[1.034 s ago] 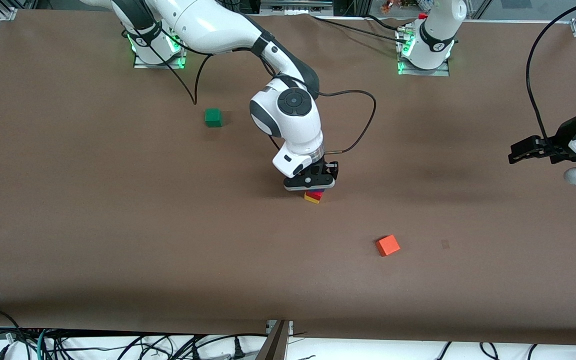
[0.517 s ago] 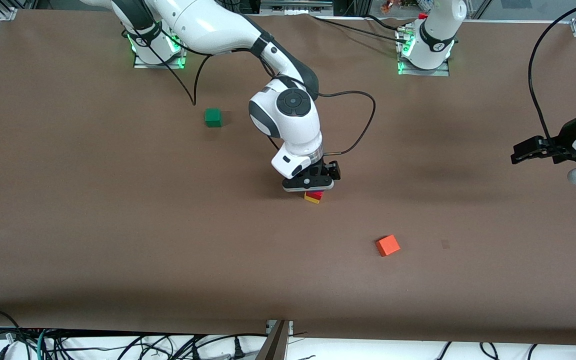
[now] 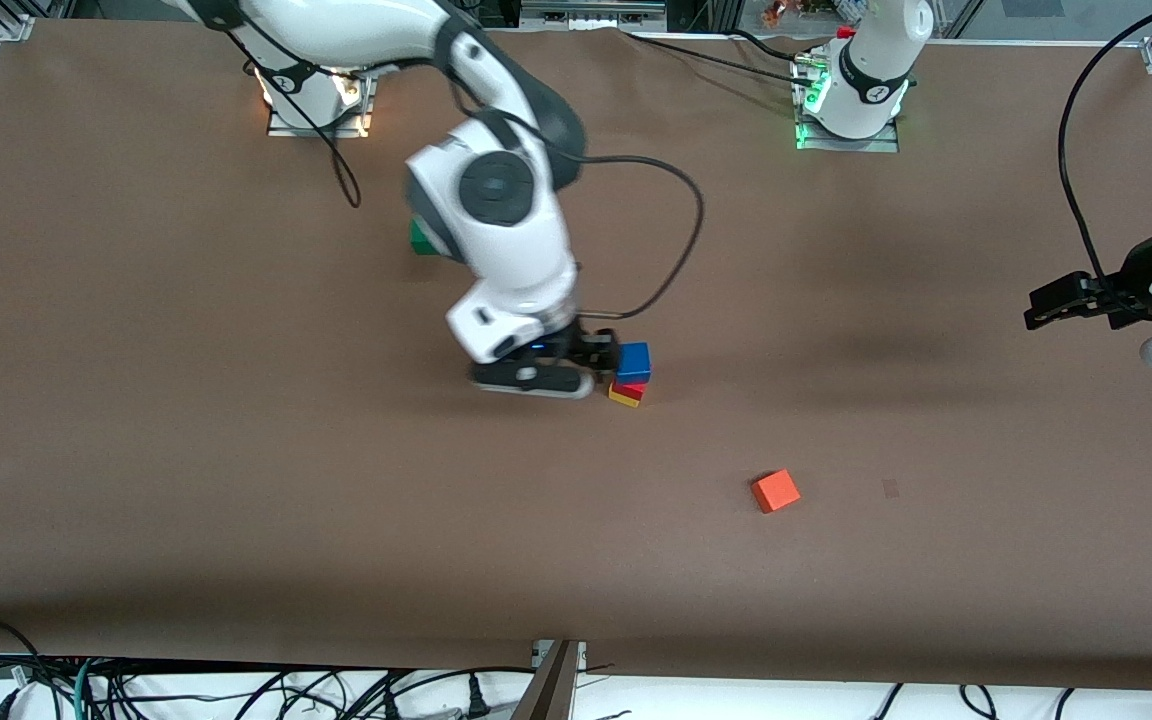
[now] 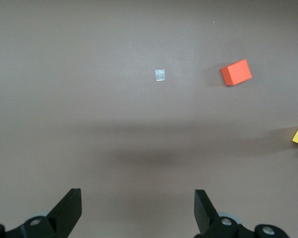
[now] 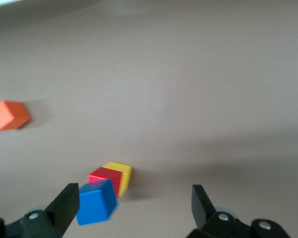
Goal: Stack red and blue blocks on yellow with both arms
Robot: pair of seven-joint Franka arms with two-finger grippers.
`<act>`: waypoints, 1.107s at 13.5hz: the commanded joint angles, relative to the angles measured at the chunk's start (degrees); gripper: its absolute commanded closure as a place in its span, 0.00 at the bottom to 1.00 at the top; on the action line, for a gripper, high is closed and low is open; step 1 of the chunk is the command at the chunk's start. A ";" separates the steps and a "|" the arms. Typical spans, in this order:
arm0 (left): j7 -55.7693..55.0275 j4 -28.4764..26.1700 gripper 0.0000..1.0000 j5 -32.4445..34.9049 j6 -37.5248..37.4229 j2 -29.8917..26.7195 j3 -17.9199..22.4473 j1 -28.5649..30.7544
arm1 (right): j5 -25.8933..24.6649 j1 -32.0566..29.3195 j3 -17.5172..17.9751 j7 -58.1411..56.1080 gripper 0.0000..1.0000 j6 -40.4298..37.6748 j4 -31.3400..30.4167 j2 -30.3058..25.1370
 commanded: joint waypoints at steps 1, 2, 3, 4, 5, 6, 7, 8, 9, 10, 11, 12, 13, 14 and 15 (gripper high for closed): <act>0.81 1.19 0.00 -0.73 -0.06 0.37 0.07 -0.14 | 2.00 -7.18 0.75 -7.52 0.00 -9.98 -5.59 -8.77; 0.81 1.19 0.00 -0.82 -0.06 0.46 0.07 -0.14 | 2.18 -9.56 0.75 -10.79 0.00 -11.05 -8.74 -12.62; 0.81 1.28 0.00 -0.74 -0.06 0.46 0.07 -0.14 | 4.18 -12.19 0.66 -12.99 0.00 -12.19 -12.77 -16.84; 0.81 1.28 0.00 -0.73 -0.06 0.46 0.07 -0.14 | 7.42 -15.18 0.49 -16.84 0.00 -12.98 -17.17 -20.97; 0.81 1.28 0.00 -0.82 -0.06 0.46 0.07 -0.06 | 8.06 -16.86 -0.73 -21.49 0.00 -14.12 -20.78 -24.84; 0.81 1.28 0.00 -0.91 -0.06 0.46 0.07 0.03 | 8.07 -17.14 -3.79 -25.11 0.00 -16.66 -22.03 -27.14; 0.81 1.28 0.00 -0.91 -0.06 0.46 0.07 0.12 | 7.98 -17.14 -6.87 -28.63 0.00 -19.90 -21.87 -28.29; 0.81 1.28 0.00 -0.91 -0.06 0.46 0.07 0.12 | 7.72 -17.23 -8.55 -31.36 0.00 -21.76 -22.22 -29.61; 0.90 1.28 0.00 -1.08 -0.06 0.46 0.07 0.12 | 7.46 -18.45 -9.09 -33.30 0.00 -23.61 -23.09 -31.28; 0.82 1.28 0.00 -1.17 -0.06 0.46 0.07 0.12 | 6.85 -20.55 -8.57 -34.80 0.00 -24.06 -24.58 -33.12; 0.81 1.28 0.00 -1.17 -0.06 0.46 0.07 0.12 | 4.40 -21.09 -8.39 -36.38 0.00 -23.72 -27.20 -35.84; 0.81 1.28 0.00 -1.17 -0.06 0.46 0.07 0.12 | 2.12 -21.09 -8.30 -36.74 0.00 -22.67 -30.36 -38.56; 0.81 1.28 0.00 -1.26 -0.06 0.46 0.07 0.12 | 1.22 -21.27 -7.95 -37.01 0.00 -21.27 -33.61 -40.94; 0.81 1.19 0.00 -1.26 -0.06 0.46 0.07 0.12 | 0.26 -21.27 -7.78 -37.79 0.00 -20.12 -35.12 -42.27; 0.81 1.19 0.00 -1.26 -0.06 0.46 0.07 0.12 | -1.23 -21.27 -7.69 -38.85 0.00 -20.11 -34.79 -42.28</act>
